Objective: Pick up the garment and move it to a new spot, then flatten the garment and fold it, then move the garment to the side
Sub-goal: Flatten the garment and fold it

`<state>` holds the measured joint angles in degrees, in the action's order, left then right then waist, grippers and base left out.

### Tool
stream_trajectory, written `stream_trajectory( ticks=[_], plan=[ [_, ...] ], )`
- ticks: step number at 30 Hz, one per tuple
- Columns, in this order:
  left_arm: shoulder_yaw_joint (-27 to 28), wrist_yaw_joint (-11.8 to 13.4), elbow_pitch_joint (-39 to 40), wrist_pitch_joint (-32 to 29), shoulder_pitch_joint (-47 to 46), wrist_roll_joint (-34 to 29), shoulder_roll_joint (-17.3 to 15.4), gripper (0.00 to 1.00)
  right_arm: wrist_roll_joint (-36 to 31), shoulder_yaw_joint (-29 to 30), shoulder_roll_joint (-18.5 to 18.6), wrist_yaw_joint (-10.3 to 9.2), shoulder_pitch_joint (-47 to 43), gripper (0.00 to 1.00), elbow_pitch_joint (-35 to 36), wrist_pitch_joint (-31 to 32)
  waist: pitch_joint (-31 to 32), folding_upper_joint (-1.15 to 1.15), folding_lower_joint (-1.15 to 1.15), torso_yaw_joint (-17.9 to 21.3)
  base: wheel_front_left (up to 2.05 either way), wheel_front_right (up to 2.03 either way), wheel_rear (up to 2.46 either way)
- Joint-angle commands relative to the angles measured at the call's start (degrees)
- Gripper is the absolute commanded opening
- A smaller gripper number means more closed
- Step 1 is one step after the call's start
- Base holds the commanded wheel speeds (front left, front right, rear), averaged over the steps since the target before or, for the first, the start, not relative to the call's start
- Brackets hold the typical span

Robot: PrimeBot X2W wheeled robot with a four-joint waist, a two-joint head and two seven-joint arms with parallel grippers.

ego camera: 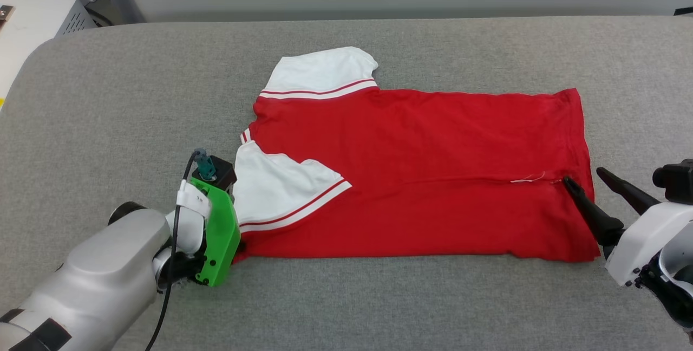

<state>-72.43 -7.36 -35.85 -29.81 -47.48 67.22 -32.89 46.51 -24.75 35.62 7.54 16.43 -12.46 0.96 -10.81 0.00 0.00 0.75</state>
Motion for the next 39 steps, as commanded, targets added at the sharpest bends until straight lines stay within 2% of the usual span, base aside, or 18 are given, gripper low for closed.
stream_trajectory(
  ticks=[1,5,8,15,18,21,28,34,39],
  plan=[
    [-0.9,-0.1,0.4,1.6,2.1,-0.8,0.5,0.0,-1.6,0.3,1.0,-0.05,0.8,1.0,0.4,0.6,0.4,0.0,0.0,0.1,0.0,0.0,0.0],
    [-0.6,-0.1,3.2,6.0,0.9,-1.4,-1.6,0.0,-4.1,1.7,3.0,-0.05,2.3,1.0,1.4,2.8,1.4,0.0,0.0,0.1,0.0,0.0,0.0],
    [-0.6,-0.1,5.5,7.9,0.0,-2.5,-3.3,0.0,-4.9,2.3,5.2,-0.05,3.4,1.0,2.7,7.0,2.1,0.0,0.0,-0.1,0.0,0.0,0.0],
    [-0.4,-0.1,10.2,10.5,-0.2,-2.6,-5.5,0.0,-1.4,1.4,10.4,-0.05,4.4,1.0,5.9,26.5,3.2,0.0,0.0,-0.6,0.0,0.0,0.0],
    [-0.4,-0.1,11.2,11.0,-0.2,-3.0,-5.9,0.0,-0.5,0.8,10.7,-0.05,4.6,1.0,6.0,31.9,3.1,0.0,0.0,-0.8,0.0,0.0,0.0],
    [-0.3,0.2,12.0,11.5,-0.2,-3.1,-6.0,0.0,0.1,0.4,9.3,-0.05,4.5,1.0,4.5,35.1,2.7,0.0,0.0,-1.2,0.0,0.0,0.0],
    [-0.3,0.5,12.9,12.0,-0.4,-3.6,-5.6,0.0,-0.7,-0.8,4.4,-0.05,5.0,1.0,-2.0,35.8,0.9,0.0,0.0,-2.2,0.0,0.0,0.0],
    [0.0,0.6,12.5,12.9,-0.4,-3.6,-5.3,0.0,-1.7,-3.2,-1.3,-0.05,5.0,1.0,-11.4,32.0,-0.5,0.0,0.0,-2.5,0.0,0.0,0.0],
    [0.2,0.6,11.7,13.7,0.3,-3.0,-4.9,0.0,0.0,-5.8,-3.0,-0.05,4.5,1.0,-14.3,29.1,-0.7,0.0,0.0,-2.6,0.0,0.0,0.0]
  ],
)
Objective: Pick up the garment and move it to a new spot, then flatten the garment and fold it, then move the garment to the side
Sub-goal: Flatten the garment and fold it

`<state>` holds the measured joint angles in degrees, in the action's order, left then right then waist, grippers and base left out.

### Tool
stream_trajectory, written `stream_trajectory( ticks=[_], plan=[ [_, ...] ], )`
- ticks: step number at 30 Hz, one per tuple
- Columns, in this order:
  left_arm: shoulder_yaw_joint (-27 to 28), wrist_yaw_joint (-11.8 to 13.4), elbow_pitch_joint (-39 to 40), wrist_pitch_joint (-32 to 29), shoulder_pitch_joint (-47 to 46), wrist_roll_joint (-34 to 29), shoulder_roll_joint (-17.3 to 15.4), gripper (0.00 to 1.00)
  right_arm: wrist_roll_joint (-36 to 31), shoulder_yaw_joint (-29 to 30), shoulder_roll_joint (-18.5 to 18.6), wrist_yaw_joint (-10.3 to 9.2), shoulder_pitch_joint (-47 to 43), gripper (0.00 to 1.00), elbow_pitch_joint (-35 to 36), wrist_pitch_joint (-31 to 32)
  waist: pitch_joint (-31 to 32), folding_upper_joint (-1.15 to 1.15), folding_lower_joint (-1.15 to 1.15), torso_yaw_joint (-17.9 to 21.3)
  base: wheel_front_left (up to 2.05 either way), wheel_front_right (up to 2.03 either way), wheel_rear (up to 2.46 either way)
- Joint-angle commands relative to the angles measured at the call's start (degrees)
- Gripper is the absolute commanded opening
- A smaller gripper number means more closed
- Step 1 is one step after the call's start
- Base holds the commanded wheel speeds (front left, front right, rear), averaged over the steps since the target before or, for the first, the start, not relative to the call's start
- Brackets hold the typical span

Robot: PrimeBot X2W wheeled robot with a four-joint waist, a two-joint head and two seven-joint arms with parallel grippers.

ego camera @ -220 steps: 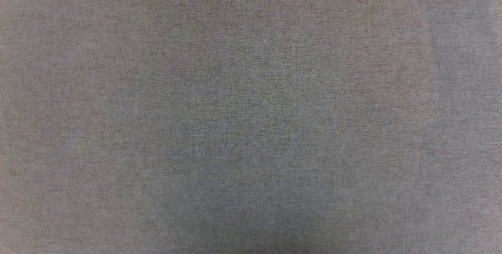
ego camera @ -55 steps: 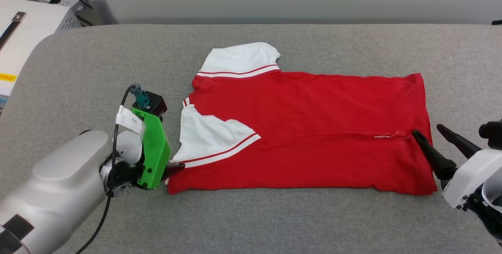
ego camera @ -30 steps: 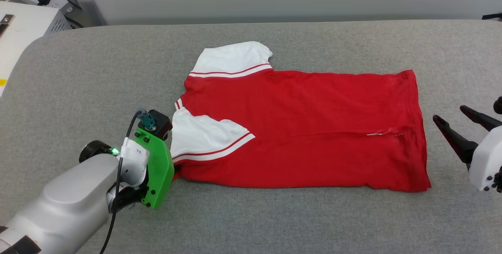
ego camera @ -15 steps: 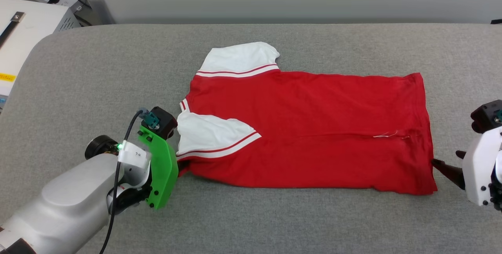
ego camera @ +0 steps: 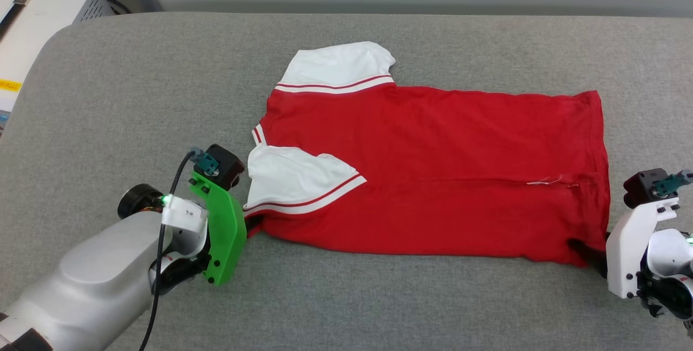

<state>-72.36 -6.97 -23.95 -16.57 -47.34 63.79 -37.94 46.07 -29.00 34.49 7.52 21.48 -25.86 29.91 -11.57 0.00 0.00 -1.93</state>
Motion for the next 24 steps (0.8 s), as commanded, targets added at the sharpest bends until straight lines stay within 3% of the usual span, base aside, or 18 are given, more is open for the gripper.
stream_trajectory(
  ticks=[1,2,13,24],
  plan=[
    [0.3,0.2,-0.5,0.7,0.4,0.7,0.2,0.0,0.6,-2.0,-1.7,-0.03,-0.3,0.25,-1.0,-0.9,0.1,0.0,0.0,0.3,0.0,0.0,0.0],
    [0.4,0.2,-0.7,0.9,0.7,0.9,0.1,0.0,0.8,-2.5,-1.5,-0.03,-0.2,0.0,-0.9,-1.6,0.4,0.0,0.0,0.5,0.0,0.0,0.0],
    [0.7,0.6,0.5,3.0,4.6,2.5,-3.1,0.0,3.7,-4.1,4.0,-0.03,-1.0,0.0,4.7,-9.9,4.5,0.0,0.0,1.7,0.0,0.0,0.0],
    [0.3,3.5,8.8,3.2,9.3,2.0,-8.2,0.0,5.6,-2.7,8.2,-0.03,-6.7,0.0,11.4,-10.1,6.1,0.0,0.0,1.6,0.0,0.0,0.0]
  ],
)
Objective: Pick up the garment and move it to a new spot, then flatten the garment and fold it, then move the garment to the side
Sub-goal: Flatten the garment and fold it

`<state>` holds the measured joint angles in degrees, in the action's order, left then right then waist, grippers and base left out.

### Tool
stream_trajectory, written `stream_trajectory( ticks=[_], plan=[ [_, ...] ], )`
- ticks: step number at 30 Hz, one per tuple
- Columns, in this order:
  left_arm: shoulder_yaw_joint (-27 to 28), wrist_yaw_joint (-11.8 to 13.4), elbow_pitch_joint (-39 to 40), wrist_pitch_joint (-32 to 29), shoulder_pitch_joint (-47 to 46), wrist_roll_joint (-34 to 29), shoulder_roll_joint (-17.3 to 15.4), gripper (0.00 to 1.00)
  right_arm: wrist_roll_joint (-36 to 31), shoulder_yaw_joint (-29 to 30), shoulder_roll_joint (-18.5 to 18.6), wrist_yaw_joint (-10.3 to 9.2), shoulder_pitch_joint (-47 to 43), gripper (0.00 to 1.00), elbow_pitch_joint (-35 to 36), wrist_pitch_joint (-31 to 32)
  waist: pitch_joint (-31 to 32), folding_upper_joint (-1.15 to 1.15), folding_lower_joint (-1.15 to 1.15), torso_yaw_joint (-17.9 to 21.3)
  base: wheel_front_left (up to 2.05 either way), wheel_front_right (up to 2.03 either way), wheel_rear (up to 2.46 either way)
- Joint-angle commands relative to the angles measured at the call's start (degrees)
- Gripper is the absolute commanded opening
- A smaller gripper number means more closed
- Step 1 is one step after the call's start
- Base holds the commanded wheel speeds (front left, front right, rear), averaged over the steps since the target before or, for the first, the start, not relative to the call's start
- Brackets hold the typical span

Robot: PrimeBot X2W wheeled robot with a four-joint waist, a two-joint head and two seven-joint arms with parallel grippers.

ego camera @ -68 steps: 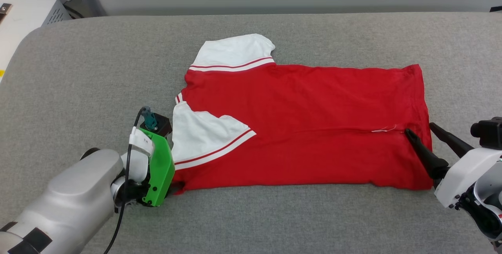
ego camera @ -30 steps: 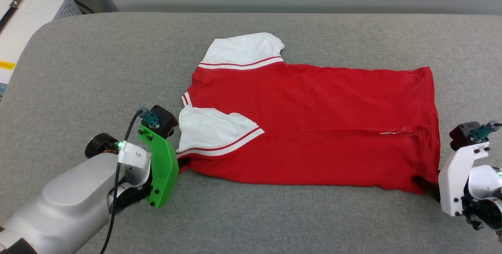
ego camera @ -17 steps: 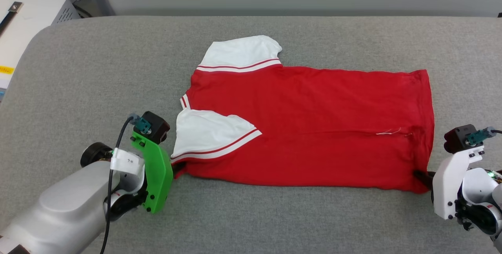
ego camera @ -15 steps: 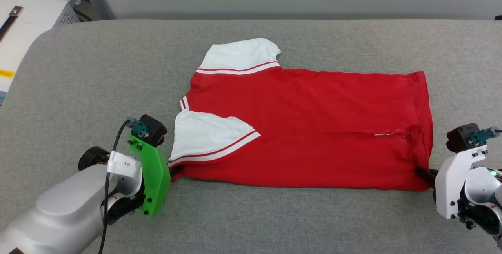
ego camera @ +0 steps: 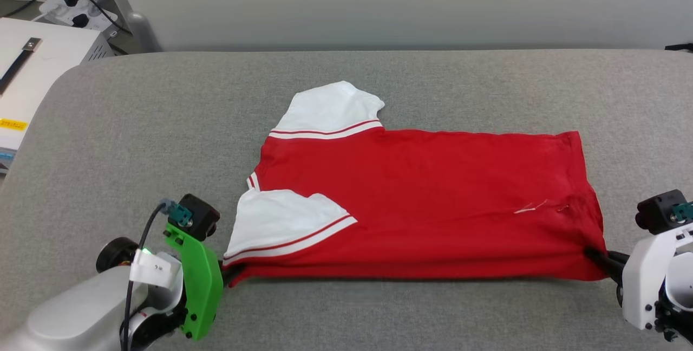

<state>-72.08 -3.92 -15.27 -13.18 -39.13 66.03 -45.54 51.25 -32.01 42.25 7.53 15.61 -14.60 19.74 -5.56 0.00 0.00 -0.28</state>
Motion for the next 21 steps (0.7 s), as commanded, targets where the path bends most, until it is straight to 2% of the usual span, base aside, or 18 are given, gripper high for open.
stream_trajectory(
  ticks=[1,6,11,20,21],
  plan=[
    [0.0,0.8,0.9,-0.2,1.6,-0.2,-0.9,0.0,0.6,0.6,0.6,-0.04,-1.5,0.0,0.7,0.1,0.1,0.0,0.0,-0.1,0.0,0.0,0.0],
    [-0.3,2.3,4.7,-0.8,3.9,-0.5,-2.4,0.0,1.0,3.2,1.3,-0.04,-5.5,0.0,3.4,1.1,0.0,0.0,0.0,-0.2,0.0,0.0,0.0],
    [-0.3,3.4,5.6,-0.5,4.9,-0.1,-2.2,0.0,0.4,5.8,0.3,-0.04,-7.3,0.0,3.5,2.5,-0.8,0.0,0.0,-0.1,0.0,0.0,0.0],
    [-0.3,1.8,-1.6,-0.6,5.5,0.9,1.7,0.0,-1.4,6.6,-4.8,-0.04,-6.0,0.0,-2.4,3.3,-2.9,0.0,0.0,0.3,0.0,0.0,0.0],
    [-0.3,1.6,-2.4,-0.4,5.6,0.7,2.1,0.0,-1.6,6.6,-5.1,-0.04,-5.8,0.14,-3.0,2.9,-2.9,0.0,0.0,0.3,0.0,0.0,0.0]
  ],
)
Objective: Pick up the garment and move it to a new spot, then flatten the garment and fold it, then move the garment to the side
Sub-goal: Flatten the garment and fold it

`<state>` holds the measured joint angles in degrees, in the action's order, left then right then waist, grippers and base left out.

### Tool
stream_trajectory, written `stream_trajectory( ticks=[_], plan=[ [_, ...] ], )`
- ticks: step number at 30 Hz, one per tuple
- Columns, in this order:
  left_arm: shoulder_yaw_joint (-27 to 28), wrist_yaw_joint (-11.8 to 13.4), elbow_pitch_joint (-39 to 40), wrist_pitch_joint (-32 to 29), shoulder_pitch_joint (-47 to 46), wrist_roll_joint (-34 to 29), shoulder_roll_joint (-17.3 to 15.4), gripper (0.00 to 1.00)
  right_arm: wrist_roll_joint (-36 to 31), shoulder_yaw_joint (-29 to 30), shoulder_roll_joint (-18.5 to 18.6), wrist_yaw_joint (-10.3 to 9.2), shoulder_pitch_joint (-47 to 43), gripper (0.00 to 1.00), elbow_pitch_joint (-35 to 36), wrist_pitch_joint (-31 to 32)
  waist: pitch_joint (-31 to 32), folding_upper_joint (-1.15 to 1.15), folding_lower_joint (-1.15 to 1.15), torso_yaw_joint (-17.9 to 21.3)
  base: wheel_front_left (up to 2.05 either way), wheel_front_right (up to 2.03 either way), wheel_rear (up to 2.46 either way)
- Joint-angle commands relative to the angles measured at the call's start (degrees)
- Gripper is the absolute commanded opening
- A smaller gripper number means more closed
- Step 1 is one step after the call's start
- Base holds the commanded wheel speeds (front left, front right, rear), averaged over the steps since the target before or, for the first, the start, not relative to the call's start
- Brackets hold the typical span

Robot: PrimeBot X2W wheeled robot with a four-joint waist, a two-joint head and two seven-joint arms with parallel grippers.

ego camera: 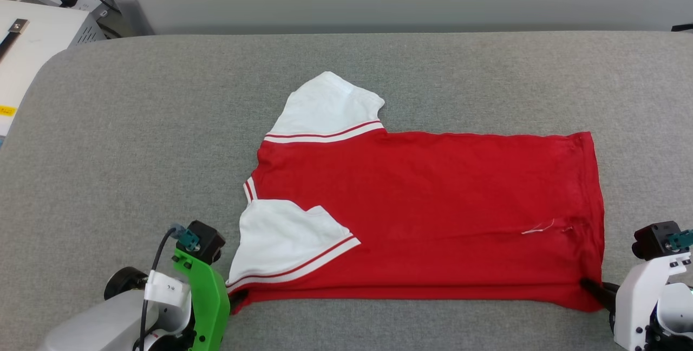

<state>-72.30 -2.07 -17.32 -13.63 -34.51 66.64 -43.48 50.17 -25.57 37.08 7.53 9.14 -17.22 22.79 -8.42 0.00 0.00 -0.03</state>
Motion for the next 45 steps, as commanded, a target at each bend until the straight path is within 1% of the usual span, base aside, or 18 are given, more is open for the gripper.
stream_trajectory(
  ticks=[1,2,3,6,9,12,17,20,23,29,32,35,38,41,43,45],
  plan=[
    [-0.1,-0.4,-1.2,0.2,1.0,0.0,0.5,0.25,-0.8,0.1,-0.4,-0.04,0.8,0.33,-0.9,-1.0,0.0,0.0,0.0,0.0,0.0,0.0,0.0],
    [-0.1,-0.4,-1.8,0.5,1.0,-0.3,0.8,0.84,-0.9,0.2,-0.6,-0.04,0.8,1.0,-1.2,-1.7,0.1,0.0,0.0,0.0,0.0,0.0,0.0],
    [0.1,-0.3,-2.3,1.4,1.0,-0.6,1.0,1.0,-1.0,0.3,-0.9,-0.04,0.9,1.0,-1.4,-2.7,0.3,0.0,0.0,-0.1,0.0,0.0,0.0],
    [0.3,-0.5,-3.0,2.5,0.7,-1.3,0.7,1.0,-1.9,1.2,-1.0,-0.04,0.7,1.0,-1.2,-6.1,1.1,0.0,0.0,-0.5,0.0,0.0,0.0],
    [0.2,-0.5,-2.5,2.9,-0.8,-3.9,-0.7,1.0,-2.8,2.7,-1.2,-0.04,0.0,1.0,-0.1,-10.1,2.0,0.0,0.0,-0.8,0.0,0.0,0.0],
    [1.4,-0.5,-0.6,3.8,-2.3,-4.1,-1.8,1.0,-4.7,5.0,-1.9,-0.04,-0.8,1.0,1.2,-14.8,3.0,0.0,0.0,-1.0,0.0,0.0,0.0],
    [4.1,0.5,2.8,5.1,-5.8,-4.5,-4.1,1.0,-8.9,8.7,-4.5,-0.04,-0.6,1.0,3.6,-20.1,3.8,0.0,0.0,-0.1,0.0,0.0,0.0],
    [5.8,1.2,4.0,5.8,-8.1,-4.9,-5.0,1.0,-12.3,10.8,-6.5,-0.04,0.0,1.0,5.7,-22.7,3.7,0.0,0.0,0.9,0.0,0.0,0.0],
    [7.4,1.6,4.4,6.8,-10.5,-5.2,-5.0,1.0,-15.8,13.4,-8.6,-0.04,0.4,1.0,8.0,-25.2,3.2,0.0,0.0,1.7,0.0,0.0,0.0],
    [11.1,2.7,1.6,11.0,-16.5,-7.1,-2.9,1.0,-23.1,19.2,-14.5,-0.04,-0.3,1.0,14.9,-29.8,0.3,0.0,0.0,3.5,0.0,0.0,0.0],
    [12.3,2.2,-1.3,12.2,-20.4,-8.3,-1.0,1.0,-26.2,21.4,-17.7,-0.04,-1.0,1.0,18.8,-31.4,-2.2,0.0,0.0,4.5,0.0,0.0,0.0],
    [13.0,1.0,-4.2,12.1,-24.4,-8.9,0.9,1.0,-28.5,22.9,-20.3,-0.04,-1.5,1.0,22.1,-32.3,-5.0,0.0,0.0,5.5,0.0,0.0,0.0],
    [13.0,-1.0,-7.5,10.2,-29.2,-9.6,2.9,1.0,-30.4,23.1,-22.1,-0.04,-1.8,1.0,24.6,-32.4,-8.3,0.0,0.0,6.7,0.0,0.0,0.0],
    [12.8,-2.7,-10.8,7.2,-34.0,-9.7,4.4,1.0,-31.8,22.5,-22.9,-0.04,-1.4,1.0,26.2,-32.1,-11.7,0.0,0.0,7.9,0.0,0.0,0.0],
    [12.4,-3.8,-13.0,4.0,-37.4,-9.3,5.3,1.0,-32.2,22.1,-23.5,-0.04,-0.7,1.0,27.0,-32.1,-14.1,0.0,0.0,8.8,0.0,0.0,0.0],
    [11.7,-4.5,-15.0,-0.8,-40.5,-8.1,6.1,1.0,-32.5,21.5,-23.8,-0.04,0.2,1.0,27.5,-32.3,-16.2,0.0,0.0,9.7,0.0,0.0,0.0]
  ],
)
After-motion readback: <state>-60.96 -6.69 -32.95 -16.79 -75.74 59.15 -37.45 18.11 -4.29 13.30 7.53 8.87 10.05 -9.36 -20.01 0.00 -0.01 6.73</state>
